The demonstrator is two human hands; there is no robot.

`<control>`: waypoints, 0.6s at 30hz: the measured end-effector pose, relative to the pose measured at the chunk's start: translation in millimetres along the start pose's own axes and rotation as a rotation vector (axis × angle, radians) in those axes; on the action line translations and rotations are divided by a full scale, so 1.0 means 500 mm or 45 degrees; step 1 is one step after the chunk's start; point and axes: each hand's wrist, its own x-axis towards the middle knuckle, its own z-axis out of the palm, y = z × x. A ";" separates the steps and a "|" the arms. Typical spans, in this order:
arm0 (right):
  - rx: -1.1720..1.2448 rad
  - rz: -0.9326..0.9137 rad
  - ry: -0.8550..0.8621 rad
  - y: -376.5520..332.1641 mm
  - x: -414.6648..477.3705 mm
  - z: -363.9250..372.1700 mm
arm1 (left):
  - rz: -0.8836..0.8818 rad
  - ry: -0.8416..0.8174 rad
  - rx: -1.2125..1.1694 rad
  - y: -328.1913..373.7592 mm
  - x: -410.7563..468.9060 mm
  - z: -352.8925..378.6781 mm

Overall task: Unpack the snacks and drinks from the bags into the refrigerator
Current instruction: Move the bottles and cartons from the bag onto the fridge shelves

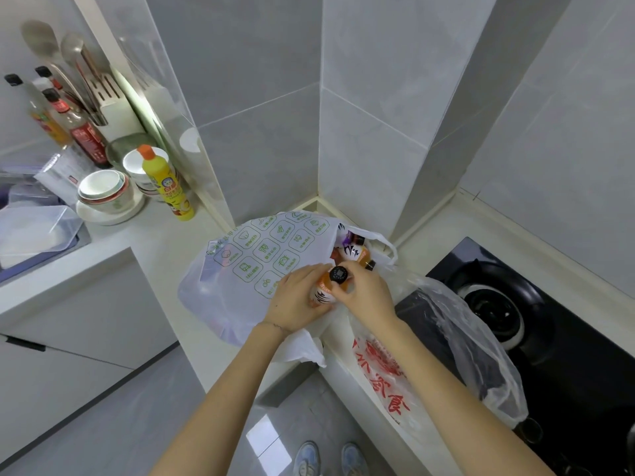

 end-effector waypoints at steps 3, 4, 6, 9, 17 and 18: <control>-0.023 -0.015 -0.018 -0.005 -0.004 0.004 | 0.018 0.074 -0.068 0.010 0.002 0.007; -0.023 -0.022 -0.026 -0.007 -0.004 0.005 | 0.017 0.091 -0.078 0.012 0.002 0.009; -0.009 -0.025 -0.046 -0.010 0.001 0.005 | -0.020 0.088 -0.090 0.013 0.004 0.012; 0.034 -0.026 -0.101 -0.010 0.012 0.002 | -0.078 0.066 -0.112 0.008 0.009 0.016; 0.256 0.045 -0.172 0.012 0.017 -0.012 | -0.097 0.137 -0.099 -0.004 0.011 0.000; 0.270 0.062 -0.169 0.017 0.018 -0.012 | -0.101 0.124 -0.084 -0.007 0.011 0.003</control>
